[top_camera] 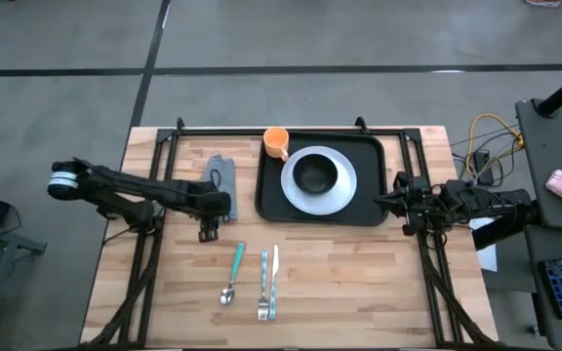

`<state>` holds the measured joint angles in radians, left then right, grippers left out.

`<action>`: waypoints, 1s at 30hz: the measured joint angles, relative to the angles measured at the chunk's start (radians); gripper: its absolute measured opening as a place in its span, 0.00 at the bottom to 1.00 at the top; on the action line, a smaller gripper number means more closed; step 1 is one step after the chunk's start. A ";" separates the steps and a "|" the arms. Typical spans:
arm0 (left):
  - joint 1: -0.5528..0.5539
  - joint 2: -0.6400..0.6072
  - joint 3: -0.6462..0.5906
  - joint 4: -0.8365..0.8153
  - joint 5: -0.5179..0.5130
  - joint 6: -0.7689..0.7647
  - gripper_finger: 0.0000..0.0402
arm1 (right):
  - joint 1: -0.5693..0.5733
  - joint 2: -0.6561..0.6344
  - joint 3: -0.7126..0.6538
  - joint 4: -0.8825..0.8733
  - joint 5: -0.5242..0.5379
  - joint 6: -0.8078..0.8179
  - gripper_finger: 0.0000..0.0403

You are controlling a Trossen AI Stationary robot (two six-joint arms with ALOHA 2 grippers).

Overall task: Set up tray
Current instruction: Put the gray napkin on the black tray to the right of the white plate

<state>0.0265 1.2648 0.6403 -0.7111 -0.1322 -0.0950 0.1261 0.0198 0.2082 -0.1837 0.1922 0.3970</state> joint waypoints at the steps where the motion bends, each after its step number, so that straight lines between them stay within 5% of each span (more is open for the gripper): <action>1: 0.000 0.026 0.000 0.004 0.000 0.019 0.45 | 0.000 0.001 0.004 -0.004 0.010 0.000 0.02; 14: -0.001 0.319 0.012 0.060 -0.019 0.060 0.43 | 0.000 0.002 0.067 -0.048 0.054 0.003 0.02; 22: 0.003 0.271 -0.002 0.136 -0.060 0.046 0.05 | 0.000 0.002 0.100 -0.052 0.073 0.004 0.02; 30: 0.004 0.215 0.012 0.088 -0.060 0.030 0.01 | 0.000 0.003 0.100 -0.053 0.073 0.002 0.02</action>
<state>0.0307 1.4797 0.6527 -0.6229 -0.1923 -0.0648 0.1261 0.0223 0.3084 -0.2371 0.2657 0.3988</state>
